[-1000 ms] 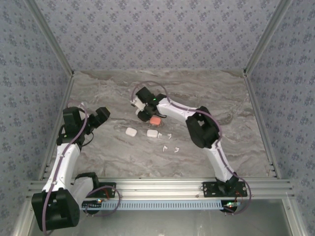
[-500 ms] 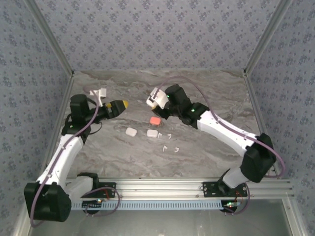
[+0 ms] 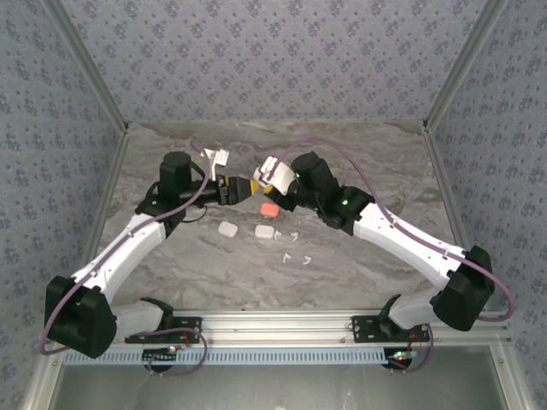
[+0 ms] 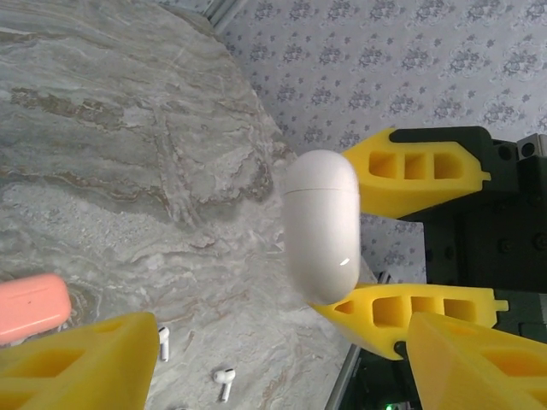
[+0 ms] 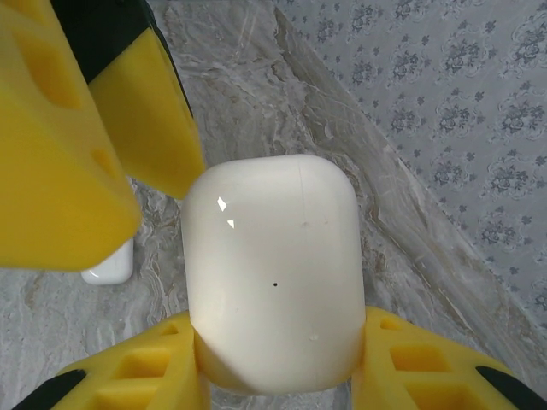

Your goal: Insert the wireless bluetooth earbuds into the charging case

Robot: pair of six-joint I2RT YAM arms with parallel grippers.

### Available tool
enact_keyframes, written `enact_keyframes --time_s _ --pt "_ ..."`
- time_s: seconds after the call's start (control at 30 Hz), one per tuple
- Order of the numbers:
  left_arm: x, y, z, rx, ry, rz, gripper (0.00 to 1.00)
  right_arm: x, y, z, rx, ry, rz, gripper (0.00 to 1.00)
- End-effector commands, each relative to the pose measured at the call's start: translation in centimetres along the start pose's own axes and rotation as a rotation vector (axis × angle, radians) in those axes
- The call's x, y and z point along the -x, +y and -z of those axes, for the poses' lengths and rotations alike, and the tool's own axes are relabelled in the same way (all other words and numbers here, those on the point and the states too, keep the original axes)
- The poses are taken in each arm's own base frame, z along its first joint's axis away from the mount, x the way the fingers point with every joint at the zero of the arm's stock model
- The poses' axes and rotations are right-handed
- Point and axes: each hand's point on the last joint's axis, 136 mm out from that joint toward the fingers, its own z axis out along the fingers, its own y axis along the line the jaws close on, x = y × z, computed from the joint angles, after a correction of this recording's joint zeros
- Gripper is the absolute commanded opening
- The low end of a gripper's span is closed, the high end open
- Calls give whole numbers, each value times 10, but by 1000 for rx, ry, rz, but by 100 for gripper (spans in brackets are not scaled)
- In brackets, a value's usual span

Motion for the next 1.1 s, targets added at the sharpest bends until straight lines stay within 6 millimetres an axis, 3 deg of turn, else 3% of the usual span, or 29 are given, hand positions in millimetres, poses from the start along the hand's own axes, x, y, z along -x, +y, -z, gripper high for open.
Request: enact_keyframes --time_s 0.0,0.43,0.73,0.9,0.97,1.07 --pt "16 -19 -3 -39 -29 -84 71 8 0 3 -11 -31 11 33" --pt "17 -23 -13 -60 -20 -82 52 11 11 -2 41 -40 1 34" --pt "17 -24 -14 -67 -17 -85 27 10 16 -9 68 -25 -11 36" --pt "16 -25 -13 -73 -13 -94 21 10 11 -8 80 -23 -54 37" --pt "17 -27 -12 -76 -16 -101 17 11 9 -7 90 -23 -69 41" --pt "19 -29 -10 -79 -30 -121 15 12 3 -1 118 -41 -130 59"
